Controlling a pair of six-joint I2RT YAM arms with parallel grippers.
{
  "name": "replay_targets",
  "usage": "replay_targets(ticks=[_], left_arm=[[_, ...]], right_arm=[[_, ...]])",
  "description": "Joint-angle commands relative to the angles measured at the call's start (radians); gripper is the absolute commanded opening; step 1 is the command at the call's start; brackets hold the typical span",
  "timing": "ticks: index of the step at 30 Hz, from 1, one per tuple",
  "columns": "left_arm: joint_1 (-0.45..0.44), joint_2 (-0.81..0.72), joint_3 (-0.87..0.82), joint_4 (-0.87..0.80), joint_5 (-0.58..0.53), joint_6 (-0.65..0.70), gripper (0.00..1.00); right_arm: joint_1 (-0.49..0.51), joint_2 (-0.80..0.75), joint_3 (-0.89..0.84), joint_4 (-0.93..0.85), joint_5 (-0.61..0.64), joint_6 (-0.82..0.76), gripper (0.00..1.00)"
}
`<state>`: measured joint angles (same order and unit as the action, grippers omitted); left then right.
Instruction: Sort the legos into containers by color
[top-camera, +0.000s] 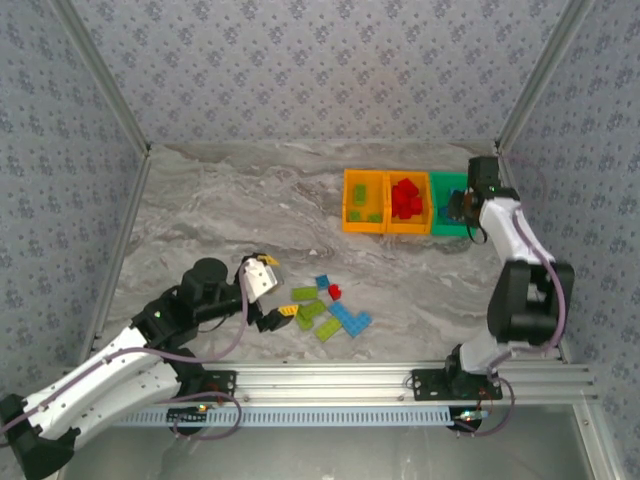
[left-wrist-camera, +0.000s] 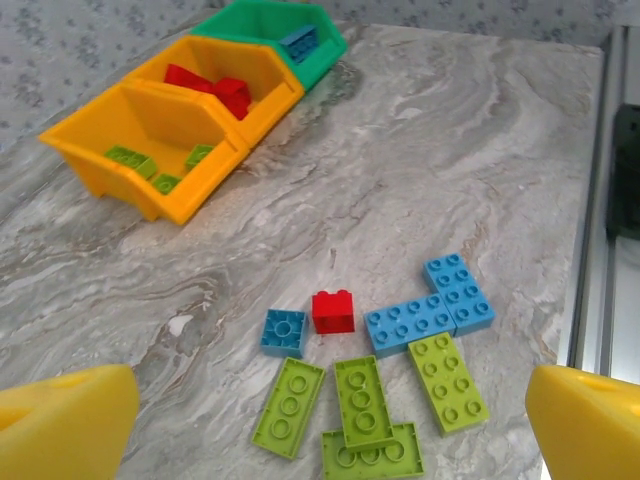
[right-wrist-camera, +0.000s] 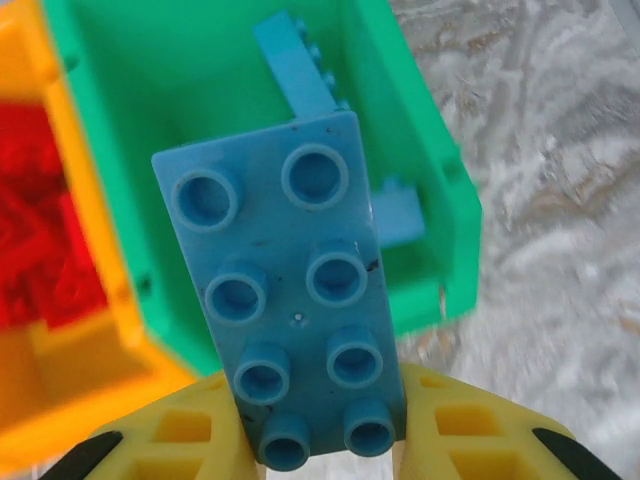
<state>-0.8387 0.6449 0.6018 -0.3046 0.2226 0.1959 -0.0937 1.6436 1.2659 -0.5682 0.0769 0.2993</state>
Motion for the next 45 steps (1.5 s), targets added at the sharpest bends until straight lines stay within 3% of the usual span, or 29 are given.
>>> replay_targets(ticks=[1,8,13,16,19,21,25,31,34,41,45], left_arm=[[0.007,0.022,0.046,-0.056,-0.047,-0.069,0.99],[0.030,0.058,0.068,-0.088,-0.056,-0.084,0.99],[0.045,0.065,0.068,-0.087,-0.044,-0.075,0.99],[0.046,0.064,0.070,-0.095,-0.038,-0.064,0.99],[0.046,0.053,0.064,-0.114,-0.027,0.002,0.99],[0.046,0.031,0.047,-0.117,0.013,0.070,0.99],[0.047,-0.015,0.003,-0.056,0.139,0.101,0.99],[0.046,0.004,-0.001,-0.082,0.182,0.144,0.99],[0.047,0.012,0.004,-0.090,0.195,0.143,0.99],[0.046,0.004,-0.006,-0.087,0.208,0.132,0.99],[0.047,0.006,-0.005,-0.080,0.214,0.130,0.99]], right_arm=[[0.001,0.131,0.145,-0.028,-0.055,-0.003,0.34],[-0.018,0.280,0.335,-0.125,-0.075,0.020,0.57],[-0.014,0.141,0.243,-0.132,-0.076,0.037,0.60],[0.019,-0.055,0.082,-0.104,-0.100,0.081,0.60],[0.119,-0.272,-0.089,-0.080,-0.113,0.130,0.62],[0.235,-0.399,-0.201,-0.067,-0.116,0.153,0.65],[0.486,-0.506,-0.301,-0.058,-0.088,0.165,0.67],[0.802,-0.385,-0.293,-0.046,-0.042,0.227,0.68],[0.915,-0.253,-0.255,0.018,-0.058,0.221,0.77],[0.976,0.015,-0.160,0.103,-0.092,0.212,0.87],[0.973,0.144,-0.095,0.103,-0.080,0.208,0.85]])
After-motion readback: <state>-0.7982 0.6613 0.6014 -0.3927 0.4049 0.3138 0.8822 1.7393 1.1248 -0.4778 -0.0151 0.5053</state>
